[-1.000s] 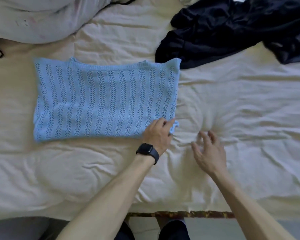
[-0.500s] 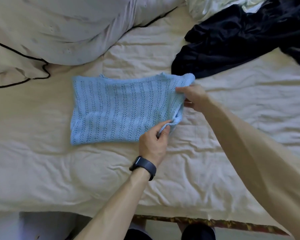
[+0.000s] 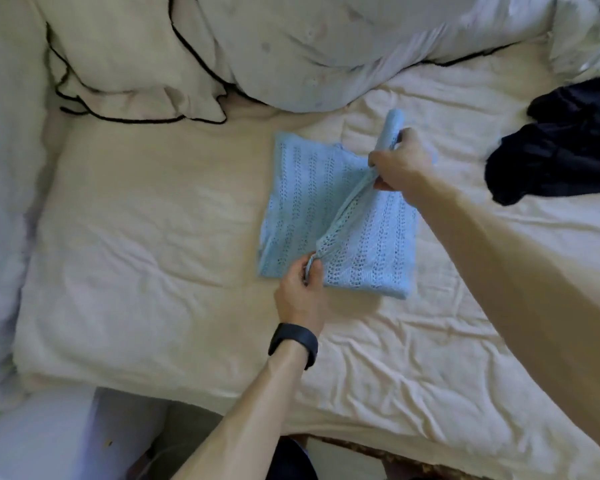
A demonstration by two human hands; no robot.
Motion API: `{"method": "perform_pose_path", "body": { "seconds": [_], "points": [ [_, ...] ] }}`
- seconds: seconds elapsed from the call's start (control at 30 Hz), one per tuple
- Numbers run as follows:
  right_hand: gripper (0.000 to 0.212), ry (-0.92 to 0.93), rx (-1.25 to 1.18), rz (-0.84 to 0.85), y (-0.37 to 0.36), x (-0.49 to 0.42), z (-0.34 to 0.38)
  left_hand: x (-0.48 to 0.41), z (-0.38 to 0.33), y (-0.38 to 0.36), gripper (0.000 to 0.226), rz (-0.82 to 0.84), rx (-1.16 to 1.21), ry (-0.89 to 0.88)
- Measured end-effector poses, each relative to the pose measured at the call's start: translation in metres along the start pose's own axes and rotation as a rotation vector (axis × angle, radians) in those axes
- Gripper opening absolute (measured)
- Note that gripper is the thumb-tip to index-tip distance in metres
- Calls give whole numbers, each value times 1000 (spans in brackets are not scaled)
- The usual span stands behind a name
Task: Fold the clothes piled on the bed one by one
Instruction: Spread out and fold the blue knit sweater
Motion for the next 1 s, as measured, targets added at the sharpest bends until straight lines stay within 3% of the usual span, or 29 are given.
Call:
{"method": "perform_pose_path", "body": {
  "seconds": [0.17, 0.27, 0.37, 0.43, 0.5, 0.57, 0.63, 0.7, 0.8, 0.87, 0.93, 1.0],
  "points": [
    [29, 68, 287, 79, -128, 6, 30, -61, 49, 60, 14, -36, -160, 95],
    [35, 72, 387, 21, -169, 7, 31, -81, 70, 71, 2, 54, -226, 141],
    [42, 115, 468, -11, -190, 12, 32, -89, 80, 74, 6, 129, -232, 179],
    [49, 105, 425, -4, -199, 17, 37, -91, 78, 73, 13, 160, -227, 185],
    [55, 78, 218, 14, -202, 29, 43, -92, 73, 75, 18, 164, -210, 157],
    [46, 80, -28, 13, -195, 48, 44, -92, 65, 80, 26, 146, -204, 81],
    [33, 115, -107, -94, -171, 76, 28, -95, 62, 84, 42, 161, -196, 25],
    [30, 117, -8, -318, -132, 104, -5, -100, 60, 83, 56, 218, -153, 56],
    [53, -109, 255, -599, -70, 132, -68, -107, 51, 71, 50, 285, -160, 78],
    [63, -362, 114, -509, -48, 137, -116, -115, 48, 62, 48, 318, -184, 145],
    [49, -523, -213, -239, -56, 140, -146, -123, 52, 57, 43, 354, -183, 265],
    [32, -531, -370, -85, -59, 142, -156, -128, 56, 51, 41, 389, -220, 289]
  ]
}}
Point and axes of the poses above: each hand's wrist, its own x-axis away from the middle knuckle, its own y-axis out of the back of the hand, z = x × y, the point moved 6 cm from there along -x, towards the middle knuckle, and after that the axes turned 1 degree about -x, right-handed, at the moved point
